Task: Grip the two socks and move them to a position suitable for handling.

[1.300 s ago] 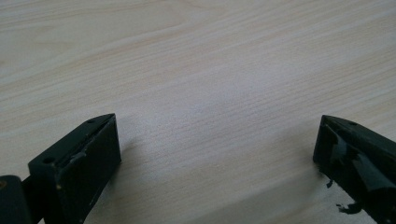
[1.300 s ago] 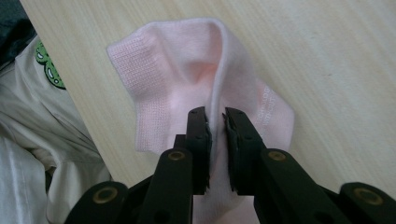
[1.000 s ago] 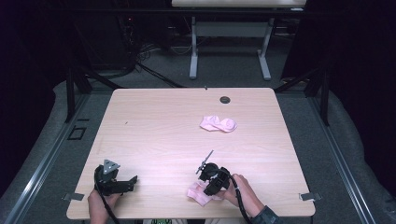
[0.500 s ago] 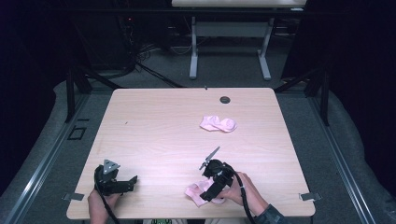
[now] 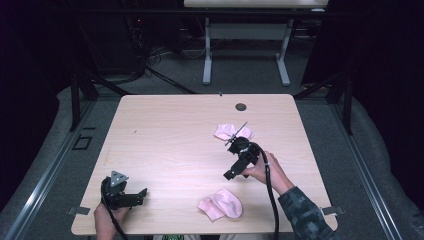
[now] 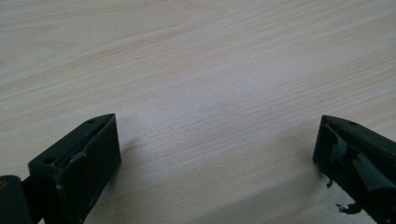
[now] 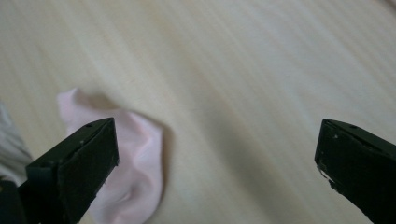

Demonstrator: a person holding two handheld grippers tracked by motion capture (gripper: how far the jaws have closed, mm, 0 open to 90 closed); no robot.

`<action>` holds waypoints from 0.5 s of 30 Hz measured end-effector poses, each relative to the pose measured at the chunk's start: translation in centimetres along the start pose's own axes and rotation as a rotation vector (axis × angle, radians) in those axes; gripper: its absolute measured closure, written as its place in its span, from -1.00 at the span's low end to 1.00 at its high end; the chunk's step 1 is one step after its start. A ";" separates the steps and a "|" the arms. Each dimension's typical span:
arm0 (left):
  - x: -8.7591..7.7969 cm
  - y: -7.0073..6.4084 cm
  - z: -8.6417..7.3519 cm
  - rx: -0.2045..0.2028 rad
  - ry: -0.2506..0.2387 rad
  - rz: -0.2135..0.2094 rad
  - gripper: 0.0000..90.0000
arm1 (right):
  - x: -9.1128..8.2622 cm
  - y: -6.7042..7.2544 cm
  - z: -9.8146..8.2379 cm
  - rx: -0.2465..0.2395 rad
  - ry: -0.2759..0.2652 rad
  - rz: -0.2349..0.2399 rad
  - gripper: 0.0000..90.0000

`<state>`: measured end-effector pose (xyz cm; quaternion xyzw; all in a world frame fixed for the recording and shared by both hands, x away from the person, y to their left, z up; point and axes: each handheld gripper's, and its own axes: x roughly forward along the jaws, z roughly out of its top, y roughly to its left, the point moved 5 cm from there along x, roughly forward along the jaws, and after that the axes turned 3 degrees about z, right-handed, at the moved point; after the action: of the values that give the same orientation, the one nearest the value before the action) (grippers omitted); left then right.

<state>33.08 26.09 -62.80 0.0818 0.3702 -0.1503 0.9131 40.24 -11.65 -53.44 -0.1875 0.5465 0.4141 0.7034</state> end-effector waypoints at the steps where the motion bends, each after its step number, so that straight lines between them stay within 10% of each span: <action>1: 0.0 0.0 0.0 0.000 0.000 0.000 -0.99 | 0.0 -0.7 0.4 0.015 -0.010 -0.003 -1.00; 15: 0.0 0.0 0.0 0.000 0.001 0.001 -0.99 | 1.4 -7.2 4.6 0.164 -0.024 -0.036 -0.95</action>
<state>33.08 26.11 -62.80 0.0818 0.3705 -0.1500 0.9130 48.80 -12.10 -54.56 -0.1341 0.5667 0.3572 0.7303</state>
